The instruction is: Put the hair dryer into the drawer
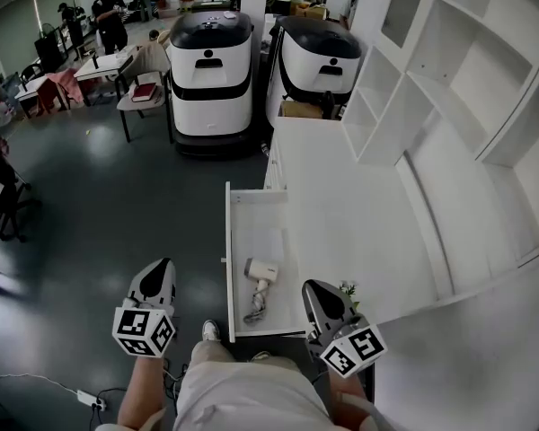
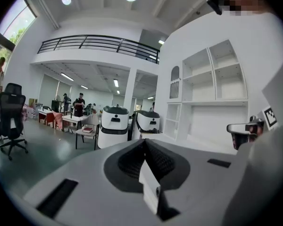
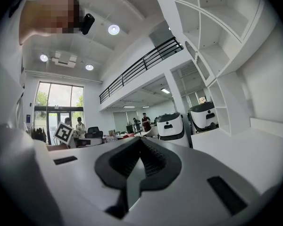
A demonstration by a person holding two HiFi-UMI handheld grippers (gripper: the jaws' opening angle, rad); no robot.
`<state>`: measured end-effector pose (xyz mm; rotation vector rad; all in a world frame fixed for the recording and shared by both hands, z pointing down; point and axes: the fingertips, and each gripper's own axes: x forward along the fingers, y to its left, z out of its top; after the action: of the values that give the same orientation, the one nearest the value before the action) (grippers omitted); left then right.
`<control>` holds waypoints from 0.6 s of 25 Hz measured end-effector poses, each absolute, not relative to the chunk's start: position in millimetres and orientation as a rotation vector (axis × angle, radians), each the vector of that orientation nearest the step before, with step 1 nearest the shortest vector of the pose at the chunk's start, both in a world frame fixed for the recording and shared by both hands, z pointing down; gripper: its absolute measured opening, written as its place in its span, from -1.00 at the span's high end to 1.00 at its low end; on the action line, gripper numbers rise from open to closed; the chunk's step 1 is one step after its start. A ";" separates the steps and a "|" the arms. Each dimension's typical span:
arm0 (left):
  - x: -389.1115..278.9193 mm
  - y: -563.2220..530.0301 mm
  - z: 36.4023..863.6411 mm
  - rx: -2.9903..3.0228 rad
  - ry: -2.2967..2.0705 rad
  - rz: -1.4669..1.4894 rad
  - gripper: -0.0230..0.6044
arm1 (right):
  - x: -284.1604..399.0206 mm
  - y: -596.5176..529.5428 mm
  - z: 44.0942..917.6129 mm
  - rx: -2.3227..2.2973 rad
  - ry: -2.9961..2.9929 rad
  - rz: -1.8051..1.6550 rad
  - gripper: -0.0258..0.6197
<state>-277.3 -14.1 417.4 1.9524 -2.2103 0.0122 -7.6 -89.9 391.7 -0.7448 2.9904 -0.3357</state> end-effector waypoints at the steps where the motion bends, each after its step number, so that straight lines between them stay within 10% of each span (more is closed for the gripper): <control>1: -278.2 -9.7 409.7 1.960 -2.232 0.001 0.87 | -7.2 -91.4 389.0 -0.748 2.985 -0.329 0.89; 15: -274.5 33.7 334.6 1.995 -2.469 -0.119 0.87 | 19.7 -102.7 355.4 -0.815 2.940 -0.204 0.89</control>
<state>-274.5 33.7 334.6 1.9946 -2.4686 -0.1187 19.7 -102.7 355.4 -0.8149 2.9399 -0.2045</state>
